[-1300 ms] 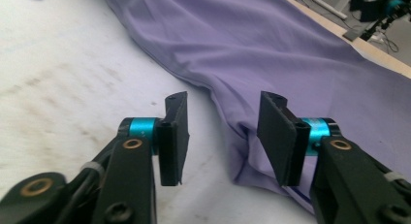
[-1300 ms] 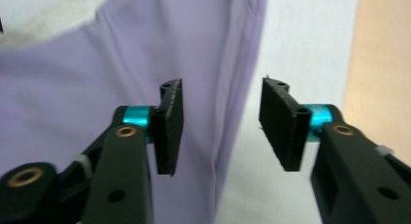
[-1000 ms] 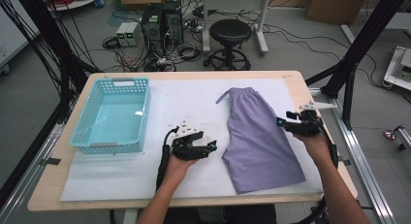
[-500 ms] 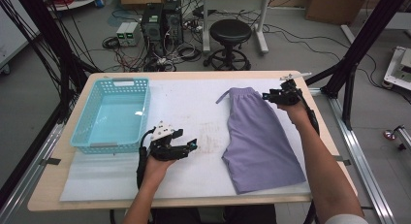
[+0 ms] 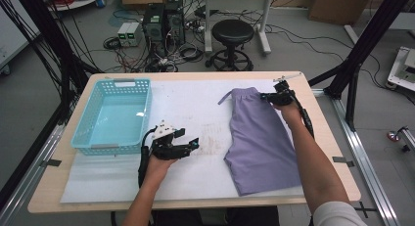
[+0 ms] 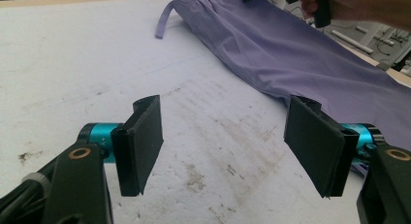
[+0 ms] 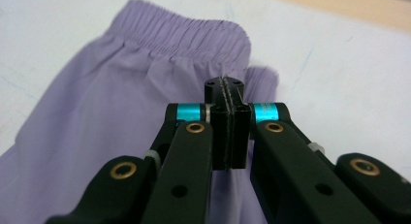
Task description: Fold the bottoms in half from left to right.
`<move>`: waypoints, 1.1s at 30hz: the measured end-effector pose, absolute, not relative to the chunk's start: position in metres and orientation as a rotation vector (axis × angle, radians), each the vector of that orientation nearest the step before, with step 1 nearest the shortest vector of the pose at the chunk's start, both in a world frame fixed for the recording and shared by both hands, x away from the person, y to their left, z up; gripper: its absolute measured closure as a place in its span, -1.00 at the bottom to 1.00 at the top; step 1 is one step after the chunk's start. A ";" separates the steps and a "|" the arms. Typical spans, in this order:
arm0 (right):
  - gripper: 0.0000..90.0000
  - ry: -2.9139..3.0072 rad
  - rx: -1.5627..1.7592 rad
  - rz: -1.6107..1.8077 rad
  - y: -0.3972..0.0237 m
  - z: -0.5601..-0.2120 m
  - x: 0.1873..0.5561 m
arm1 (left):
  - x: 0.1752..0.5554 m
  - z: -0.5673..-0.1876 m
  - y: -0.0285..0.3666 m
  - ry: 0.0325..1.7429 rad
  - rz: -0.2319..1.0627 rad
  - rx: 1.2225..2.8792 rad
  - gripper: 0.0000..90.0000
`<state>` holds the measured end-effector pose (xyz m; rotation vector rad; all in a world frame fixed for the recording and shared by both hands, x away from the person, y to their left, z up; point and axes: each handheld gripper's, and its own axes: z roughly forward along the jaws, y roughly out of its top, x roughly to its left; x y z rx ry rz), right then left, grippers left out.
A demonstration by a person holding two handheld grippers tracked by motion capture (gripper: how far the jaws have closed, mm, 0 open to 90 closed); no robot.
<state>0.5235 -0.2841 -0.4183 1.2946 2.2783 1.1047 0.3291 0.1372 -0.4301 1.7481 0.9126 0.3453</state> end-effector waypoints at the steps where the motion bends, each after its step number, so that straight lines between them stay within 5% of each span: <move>1: 1.00 2.246 1.301 1.104 -0.287 -0.413 0.521 | 0.330 -0.429 0.138 0.909 0.348 1.742 -0.33; 9: 0.99 2.177 1.468 0.858 -0.312 -0.420 0.515 | 0.339 -0.417 0.131 0.878 0.339 1.765 -0.33; 14: 0.35 2.155 1.456 0.921 -0.304 -0.414 0.515 | 0.339 -0.417 0.132 0.881 0.331 1.771 -0.33; 19: 0.25 2.166 1.320 1.110 -0.281 -0.398 0.510 | 0.340 -0.417 0.134 0.888 0.330 1.754 -0.33; 33: 0.24 2.242 1.346 0.856 -0.195 -0.444 0.537 | 0.338 -0.416 0.132 0.893 0.314 1.740 -0.32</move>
